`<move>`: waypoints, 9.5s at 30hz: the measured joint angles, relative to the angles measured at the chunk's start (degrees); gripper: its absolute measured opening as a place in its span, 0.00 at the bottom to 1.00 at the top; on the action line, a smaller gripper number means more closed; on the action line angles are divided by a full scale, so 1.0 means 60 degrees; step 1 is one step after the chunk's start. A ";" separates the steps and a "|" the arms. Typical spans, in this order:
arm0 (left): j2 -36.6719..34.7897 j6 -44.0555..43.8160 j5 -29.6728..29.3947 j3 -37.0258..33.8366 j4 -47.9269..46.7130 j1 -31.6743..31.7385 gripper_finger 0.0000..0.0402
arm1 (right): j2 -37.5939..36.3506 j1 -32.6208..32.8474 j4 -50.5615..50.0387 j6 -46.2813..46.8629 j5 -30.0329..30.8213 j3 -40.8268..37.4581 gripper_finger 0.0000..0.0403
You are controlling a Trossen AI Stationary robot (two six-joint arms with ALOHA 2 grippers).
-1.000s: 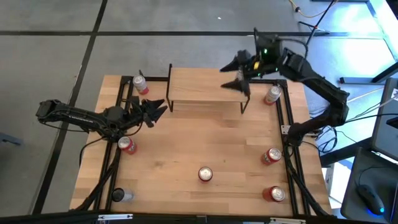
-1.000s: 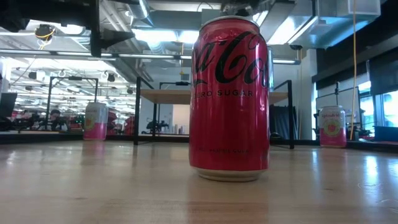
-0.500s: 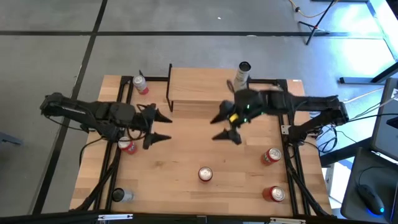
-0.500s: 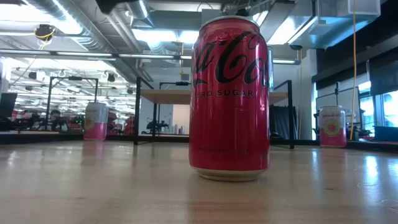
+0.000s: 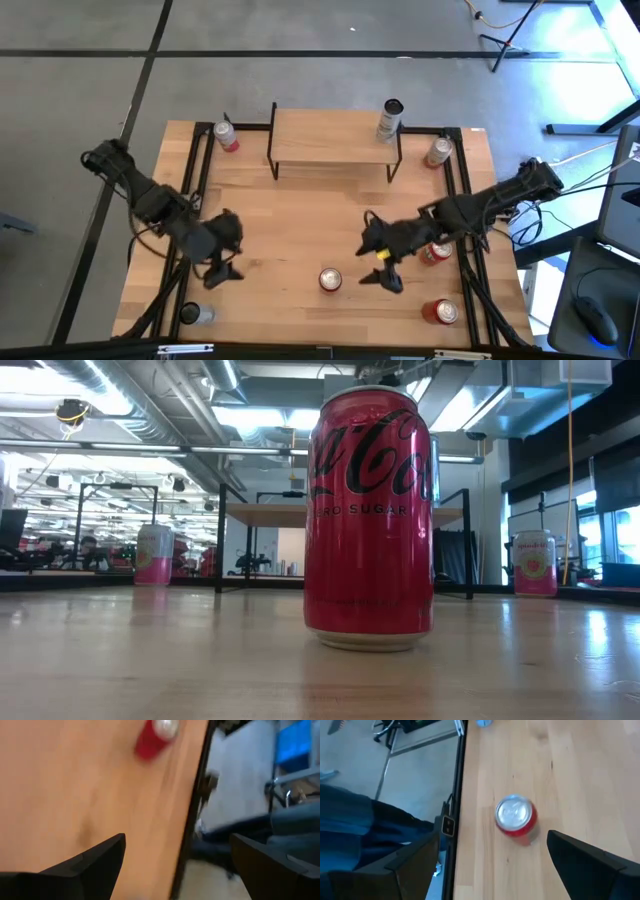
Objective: Place canned beverage on shelf
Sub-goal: Put the white-blue soda can on the shelf aligned with the other white-blue soda can, then put the left red-black soda can on the shelf
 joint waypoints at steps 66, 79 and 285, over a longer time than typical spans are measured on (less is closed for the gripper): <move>0.2736 -0.6808 0.0202 -0.1177 -0.0636 -0.4932 0.67 | 0.0000 0.0950 0.0791 0.0443 0.1701 -0.0592 0.88; 0.2749 -0.4906 0.0158 0.0064 -0.0647 -0.3355 0.58 | 0.0000 0.0950 0.1190 0.0625 0.1676 -0.0592 0.88; 0.2087 0.4380 -0.4800 0.4461 -0.0885 0.4294 0.75 | -0.4780 -1.0736 0.5110 -0.5495 -0.5409 -0.3357 0.80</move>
